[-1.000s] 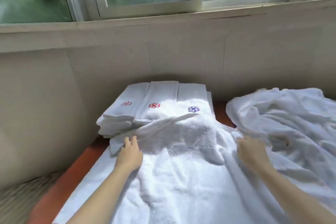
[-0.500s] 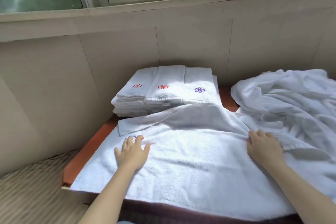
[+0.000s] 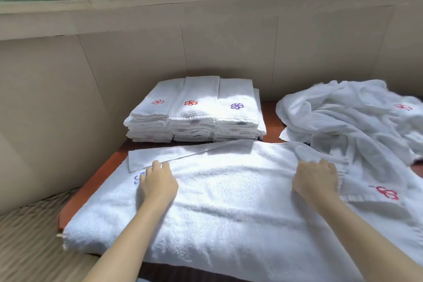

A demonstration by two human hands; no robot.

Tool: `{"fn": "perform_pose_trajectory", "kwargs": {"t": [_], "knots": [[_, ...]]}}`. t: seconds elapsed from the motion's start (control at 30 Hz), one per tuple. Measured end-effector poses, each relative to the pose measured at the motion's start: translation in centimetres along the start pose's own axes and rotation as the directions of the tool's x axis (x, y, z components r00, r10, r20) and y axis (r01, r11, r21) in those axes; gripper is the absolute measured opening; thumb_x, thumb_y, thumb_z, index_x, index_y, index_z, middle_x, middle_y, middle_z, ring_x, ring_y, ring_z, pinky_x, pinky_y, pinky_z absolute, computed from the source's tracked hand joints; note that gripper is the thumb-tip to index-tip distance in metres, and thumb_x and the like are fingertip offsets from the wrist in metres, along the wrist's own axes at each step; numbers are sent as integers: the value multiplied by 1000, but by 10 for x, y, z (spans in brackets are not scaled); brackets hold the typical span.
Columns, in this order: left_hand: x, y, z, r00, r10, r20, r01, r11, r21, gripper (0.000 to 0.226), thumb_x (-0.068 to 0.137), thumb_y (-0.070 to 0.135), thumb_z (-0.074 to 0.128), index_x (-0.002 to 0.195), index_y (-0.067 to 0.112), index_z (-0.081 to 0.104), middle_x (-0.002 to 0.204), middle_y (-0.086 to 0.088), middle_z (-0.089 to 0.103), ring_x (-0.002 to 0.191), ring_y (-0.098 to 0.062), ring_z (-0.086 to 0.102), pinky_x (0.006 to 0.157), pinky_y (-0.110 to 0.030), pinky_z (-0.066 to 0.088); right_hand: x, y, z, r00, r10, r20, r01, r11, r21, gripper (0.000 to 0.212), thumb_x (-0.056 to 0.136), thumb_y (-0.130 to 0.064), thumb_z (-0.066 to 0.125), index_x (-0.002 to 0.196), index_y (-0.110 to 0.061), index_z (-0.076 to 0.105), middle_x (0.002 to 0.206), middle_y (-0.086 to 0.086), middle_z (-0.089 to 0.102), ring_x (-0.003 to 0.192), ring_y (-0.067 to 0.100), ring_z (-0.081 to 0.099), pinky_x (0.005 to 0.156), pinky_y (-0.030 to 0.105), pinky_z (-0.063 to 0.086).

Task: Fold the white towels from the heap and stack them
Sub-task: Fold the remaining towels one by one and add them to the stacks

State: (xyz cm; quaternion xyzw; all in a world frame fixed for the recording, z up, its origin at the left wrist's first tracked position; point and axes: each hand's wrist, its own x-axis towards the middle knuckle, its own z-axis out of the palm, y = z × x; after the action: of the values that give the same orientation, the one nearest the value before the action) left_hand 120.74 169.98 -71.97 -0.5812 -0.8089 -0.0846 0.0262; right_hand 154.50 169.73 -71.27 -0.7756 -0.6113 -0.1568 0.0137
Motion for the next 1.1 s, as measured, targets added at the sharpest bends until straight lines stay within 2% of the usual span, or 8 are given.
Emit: {"fn": "perform_pose_trajectory", "kwargs": {"t": [0.17, 0.3, 0.43, 0.57, 0.7, 0.87, 0.97, 1.1], "knots": [[31, 38, 15, 996, 77, -40, -85, 949, -304, 44, 91, 7, 41, 134, 12, 41, 134, -9, 41, 117, -29, 44, 91, -40, 40, 38, -4, 17, 991, -128, -38, 133, 954, 270, 27, 89, -7, 44, 114, -9, 55, 113, 10, 56, 111, 29, 44, 83, 36, 43], [60, 43, 25, 999, -15, -36, 4, 959, -284, 42, 93, 24, 45, 135, 21, 41, 131, -8, 39, 107, -30, 52, 76, -36, 46, 57, -2, 34, 993, -109, -42, 117, 933, 341, 35, 97, -19, 42, 130, -11, 46, 124, 11, 50, 114, 29, 48, 84, 38, 45], [72, 45, 27, 996, -83, -32, 74, 973, -219, 35, 93, 30, 44, 127, 25, 50, 127, -8, 36, 78, -29, 54, 65, -31, 39, 74, -2, 31, 999, -18, 49, 3, 957, 289, 58, 91, -5, 38, 145, -18, 22, 127, 12, 45, 100, 34, 59, 70, 38, 45], [72, 49, 30, 990, -72, -123, 38, 965, -261, 16, 96, 14, 39, 104, 16, 52, 118, -7, 41, 65, -29, 51, 59, -32, 33, 78, 0, 32, 998, 54, -18, -47, 961, 271, 32, 85, 6, 40, 114, -5, 45, 108, 18, 53, 87, 41, 61, 62, 38, 39], [68, 52, 23, 965, -68, -254, -16, 949, -315, 18, 97, 2, 30, 103, 6, 47, 113, -12, 47, 62, -31, 46, 50, -32, 27, 79, -2, 16, 970, 175, -169, -91, 906, 413, 21, 78, 14, 48, 98, 7, 52, 100, 29, 50, 76, 51, 59, 58, 40, 36], [62, 34, 23, 967, -68, -247, -48, 899, -435, 19, 98, 2, 28, 105, 1, 46, 118, -17, 49, 99, -35, 50, 78, -42, 43, 72, -5, -11, 906, 220, -361, -2, 855, 518, 16, 85, 0, 42, 94, 10, 50, 91, 34, 49, 71, 51, 56, 54, 43, 37], [55, 18, 20, 976, -72, -206, -36, 880, -473, 27, 102, 14, 29, 107, 0, 51, 118, -14, 51, 108, -28, 45, 86, -32, 36, 58, 0, -13, 920, 217, -327, -15, 851, 525, 16, 83, 7, 41, 97, 11, 49, 89, 37, 53, 83, 50, 54, 63, 49, 42], [41, -2, 7, 974, -68, -218, -71, 816, -574, 33, 102, 25, 30, 100, 2, 54, 110, -13, 54, 103, -29, 49, 83, -40, 43, 28, 7, -9, 931, 165, -325, -9, 901, 433, 21, 74, 16, 38, 89, 14, 53, 84, 41, 54, 86, 51, 51, 85, 56, 38]]}}
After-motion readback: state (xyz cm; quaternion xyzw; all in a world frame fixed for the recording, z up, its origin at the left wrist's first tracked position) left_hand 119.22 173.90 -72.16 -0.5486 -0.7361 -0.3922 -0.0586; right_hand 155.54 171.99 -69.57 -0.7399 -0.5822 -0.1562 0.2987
